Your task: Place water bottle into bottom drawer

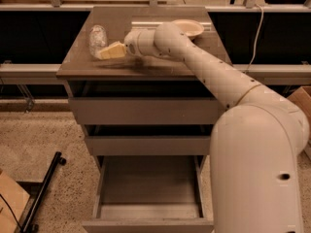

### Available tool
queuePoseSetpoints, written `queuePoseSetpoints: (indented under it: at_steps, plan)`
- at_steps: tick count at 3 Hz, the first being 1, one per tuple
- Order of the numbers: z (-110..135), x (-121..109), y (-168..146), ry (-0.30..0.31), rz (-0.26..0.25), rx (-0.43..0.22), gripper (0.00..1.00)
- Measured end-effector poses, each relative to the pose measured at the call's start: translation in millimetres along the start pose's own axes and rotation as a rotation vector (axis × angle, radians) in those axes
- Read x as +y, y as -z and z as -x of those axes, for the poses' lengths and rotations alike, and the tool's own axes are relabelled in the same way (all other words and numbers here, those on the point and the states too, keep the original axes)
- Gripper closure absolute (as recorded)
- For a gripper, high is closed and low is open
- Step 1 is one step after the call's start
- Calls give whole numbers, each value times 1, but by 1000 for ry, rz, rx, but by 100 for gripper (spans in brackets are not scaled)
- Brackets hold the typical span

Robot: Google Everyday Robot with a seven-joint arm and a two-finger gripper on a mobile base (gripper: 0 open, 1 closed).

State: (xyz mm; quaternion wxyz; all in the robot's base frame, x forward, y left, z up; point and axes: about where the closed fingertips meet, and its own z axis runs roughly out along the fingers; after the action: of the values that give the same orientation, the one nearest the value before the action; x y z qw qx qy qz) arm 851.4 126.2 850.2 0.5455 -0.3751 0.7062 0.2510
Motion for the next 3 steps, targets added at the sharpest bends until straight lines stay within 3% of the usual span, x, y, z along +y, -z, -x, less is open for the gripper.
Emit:
queuePoseSetpoints:
  at_steps: [1, 2, 3]
  plan:
    - [10, 13, -24, -10, 45, -42, 0]
    - [15, 34, -51, -14, 115, -44, 0]
    - [7, 40, -66, -15, 131, -18, 18]
